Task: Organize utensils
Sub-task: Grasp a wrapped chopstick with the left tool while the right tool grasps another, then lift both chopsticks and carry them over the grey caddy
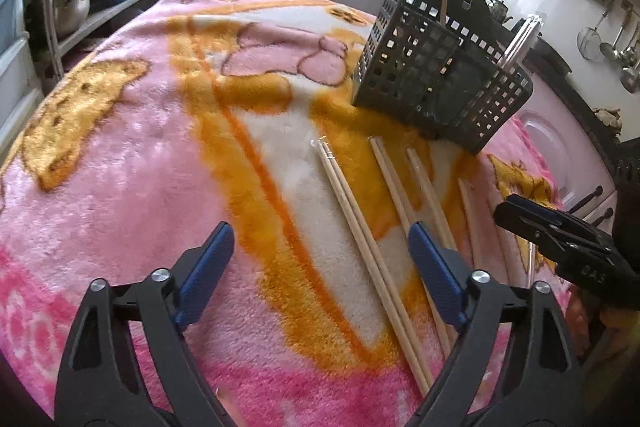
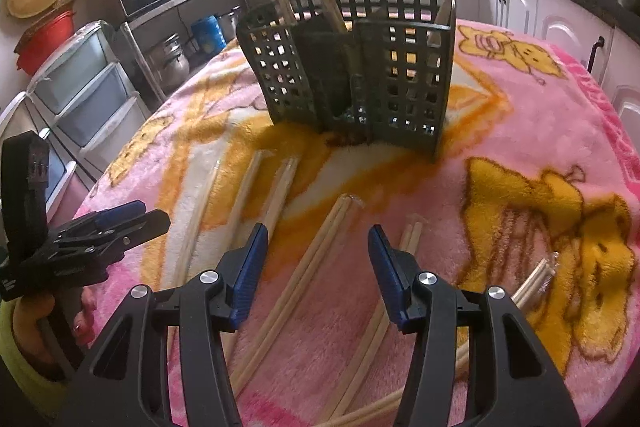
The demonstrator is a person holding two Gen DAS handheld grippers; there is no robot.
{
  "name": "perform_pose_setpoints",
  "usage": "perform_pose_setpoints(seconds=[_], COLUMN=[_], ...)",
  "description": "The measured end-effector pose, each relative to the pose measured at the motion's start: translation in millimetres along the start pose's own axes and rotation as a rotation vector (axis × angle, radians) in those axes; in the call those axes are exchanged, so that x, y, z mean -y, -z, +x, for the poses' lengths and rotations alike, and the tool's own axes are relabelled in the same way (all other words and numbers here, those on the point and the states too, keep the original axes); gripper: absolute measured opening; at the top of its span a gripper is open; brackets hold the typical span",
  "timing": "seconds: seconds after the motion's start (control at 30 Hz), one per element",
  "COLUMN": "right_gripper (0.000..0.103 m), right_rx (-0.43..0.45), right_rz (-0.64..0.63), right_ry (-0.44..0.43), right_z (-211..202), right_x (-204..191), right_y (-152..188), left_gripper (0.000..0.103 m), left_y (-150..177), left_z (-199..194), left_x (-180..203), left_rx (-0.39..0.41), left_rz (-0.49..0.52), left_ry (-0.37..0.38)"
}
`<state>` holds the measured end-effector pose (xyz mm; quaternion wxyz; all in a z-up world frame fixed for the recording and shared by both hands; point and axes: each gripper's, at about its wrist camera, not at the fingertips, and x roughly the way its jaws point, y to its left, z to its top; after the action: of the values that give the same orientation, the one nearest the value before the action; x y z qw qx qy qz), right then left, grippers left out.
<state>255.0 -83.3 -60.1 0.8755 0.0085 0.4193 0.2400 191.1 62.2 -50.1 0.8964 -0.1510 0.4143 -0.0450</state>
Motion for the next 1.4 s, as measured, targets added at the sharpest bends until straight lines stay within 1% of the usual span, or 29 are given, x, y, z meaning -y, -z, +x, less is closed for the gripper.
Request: perform_pose_setpoints(seconds=[0.07, 0.23, 0.3, 0.47, 0.5, 0.57, 0.6, 0.67, 0.7, 0.73, 0.77, 0.8, 0.83, 0.87, 0.93, 0.97, 1.03, 1.17, 1.23, 1.4], right_gripper=[0.049, 0.042, 0.04, 0.036, 0.033, 0.032, 0.029, 0.024, 0.017, 0.013, 0.012, 0.011, 0.011, 0.011, 0.011, 0.011, 0.01, 0.01, 0.01, 0.01], right_rx=[-0.009, -0.041, -0.055, -0.105, -0.11, -0.109, -0.108, -0.102, -0.096, -0.091, -0.089, -0.086, -0.084, -0.079, -0.07, -0.063, -0.034, 0.019, 0.046, 0.114], right_rz=[0.0, -0.005, -0.006, 0.015, 0.016, 0.016, 0.016, 0.019, 0.017, 0.015, 0.018, 0.024, 0.028, 0.034, 0.041, 0.045, 0.054, 0.03, 0.017, -0.03], right_ry=[0.006, 0.001, 0.019, 0.067, 0.075, 0.082, 0.084, 0.086, 0.085, 0.081, 0.079, 0.074, 0.067, 0.053, 0.04, 0.029, -0.008, -0.045, -0.066, -0.107], right_z=[4.5, 17.9, 24.9, 42.7, 45.2, 46.8, 46.8, 47.3, 47.2, 46.9, 46.6, 46.1, 44.9, 43.4, 40.6, 37.9, 29.2, 12.4, 3.4, -17.0], right_x=[0.8, 1.6, 1.7, 4.7, 5.3, 5.2, 5.3, 6.2, 6.9, 7.2, 7.9, 8.9, 9.8, 10.4, 10.1, 10.1, 9.4, 2.2, -2.5, -18.7], right_y=[-2.6, -8.9, -11.4, -12.9, -12.7, -13.3, -13.4, -14.1, -14.5, -15.2, -16.0, -16.7, -17.6, -18.6, -22.5, -24.4, -28.9, -37.3, -41.8, -50.2], left_gripper=[0.068, 0.06, 0.059, 0.052, 0.052, 0.051, 0.05, 0.044, 0.043, 0.039, 0.035, 0.033, 0.028, 0.026, 0.012, 0.009, 0.007, 0.004, 0.004, 0.004], left_y=[-2.4, -10.8, -14.1, -24.4, -26.3, -30.7, -32.4, -36.9, -38.9, -41.1, -43.0, -45.5, -47.4, -49.6, -53.9, -54.9, -58.4, -59.8, -61.4, -63.8], left_z=[5.5, 17.5, 22.8, 33.8, 36.0, 41.0, 42.6, 46.8, 49.1, 51.3, 52.5, 54.8, 56.7, 58.6, 61.6, 62.3, 63.0, 56.0, 47.2, 17.6], left_x=[1.3, 4.3, 5.1, 7.6, 8.3, 9.5, 10.6, 11.3, 10.9, 11.3, 11.1, 12.2, 12.8, 13.2, 13.3, 12.9, 11.6, 10.4, 11.5, 17.8], left_rx=[-0.014, -0.035, -0.049, -0.067, -0.07, -0.074, -0.075, -0.075, -0.077, -0.079, -0.08, -0.083, -0.087, -0.091, -0.097, -0.098, -0.101, -0.085, -0.061, 0.021], left_rz=[0.0, -0.003, -0.002, 0.0, 0.0, 0.002, 0.005, 0.003, 0.001, 0.003, 0.006, 0.013, 0.017, 0.018, 0.027, 0.026, 0.019, 0.009, 0.011, 0.038], left_ry=[0.003, 0.003, 0.003, -0.004, -0.007, -0.015, -0.019, -0.032, -0.035, -0.041, -0.05, -0.062, -0.072, -0.081, -0.101, -0.105, -0.092, -0.058, -0.034, -0.014])
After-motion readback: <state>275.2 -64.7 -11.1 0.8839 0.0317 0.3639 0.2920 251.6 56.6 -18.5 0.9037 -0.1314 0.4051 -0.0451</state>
